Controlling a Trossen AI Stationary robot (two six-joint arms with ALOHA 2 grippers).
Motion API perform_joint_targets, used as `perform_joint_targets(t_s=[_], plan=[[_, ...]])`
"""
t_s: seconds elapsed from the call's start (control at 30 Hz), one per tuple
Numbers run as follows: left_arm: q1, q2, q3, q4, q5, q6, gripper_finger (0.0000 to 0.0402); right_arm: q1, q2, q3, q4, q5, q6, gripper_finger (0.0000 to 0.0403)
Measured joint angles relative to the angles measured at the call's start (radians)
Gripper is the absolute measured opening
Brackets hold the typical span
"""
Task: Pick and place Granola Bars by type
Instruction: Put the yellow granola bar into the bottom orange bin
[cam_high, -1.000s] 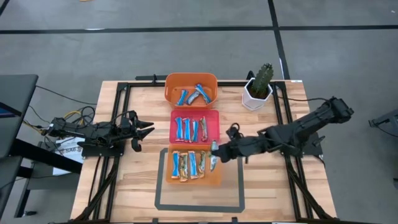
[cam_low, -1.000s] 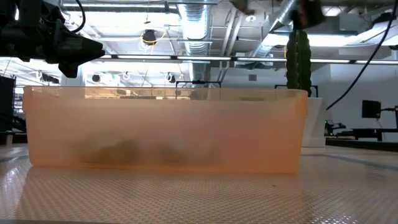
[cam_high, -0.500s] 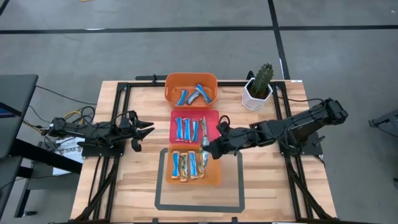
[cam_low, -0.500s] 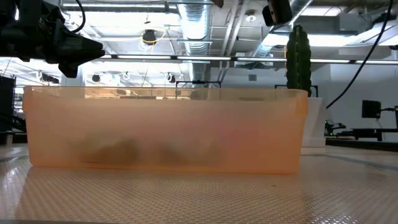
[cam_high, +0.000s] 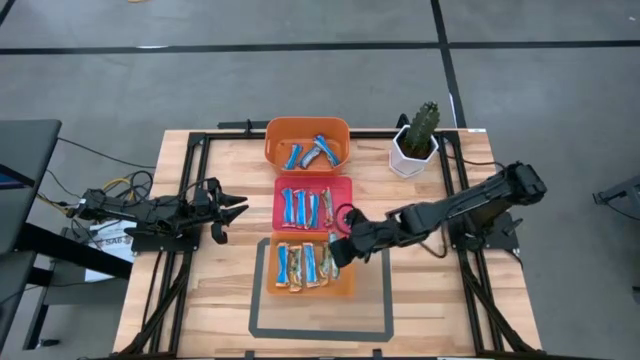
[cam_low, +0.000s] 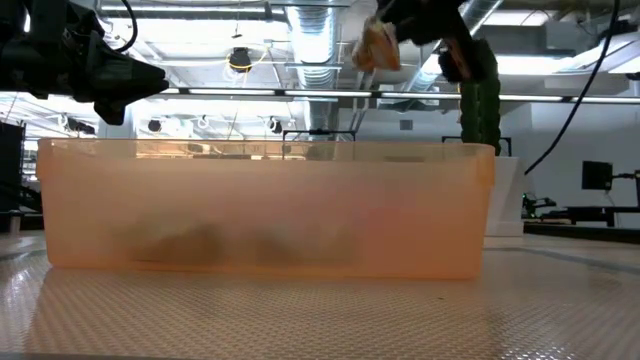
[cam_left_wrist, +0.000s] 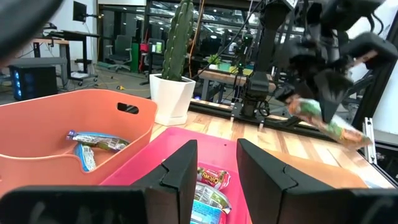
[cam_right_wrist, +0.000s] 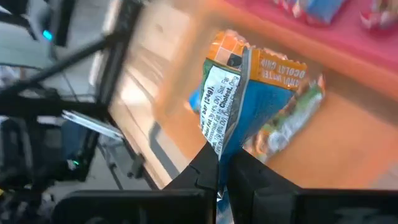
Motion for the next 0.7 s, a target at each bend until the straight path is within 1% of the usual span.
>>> perform_joint_targets(t_s=[0.07, 0.37, 0.57, 0.7], plan=[[0.0, 0.0, 0.0, 0.0, 0.0, 0.0, 0.0105, 0.0, 0.026, 0.0, 0.004, -0.022, 0.001, 0.0007], [0.0, 0.0, 0.0, 0.0, 0.0, 0.0, 0.0105, 0.0, 0.141, -0.014, -0.014, -0.046, 0.029, 0.0007], [0.0, 0.0, 0.0, 0.0, 0.0, 0.0, 0.0105, 0.006, 0.199, -0.014, -0.046, -0.051, 0.079, 0.0007], [0.0, 0.0, 0.0, 0.0, 0.0, 0.0, 0.0105, 0.006, 0.223, -0.015, -0.052, -0.061, 0.08, 0.0007]])
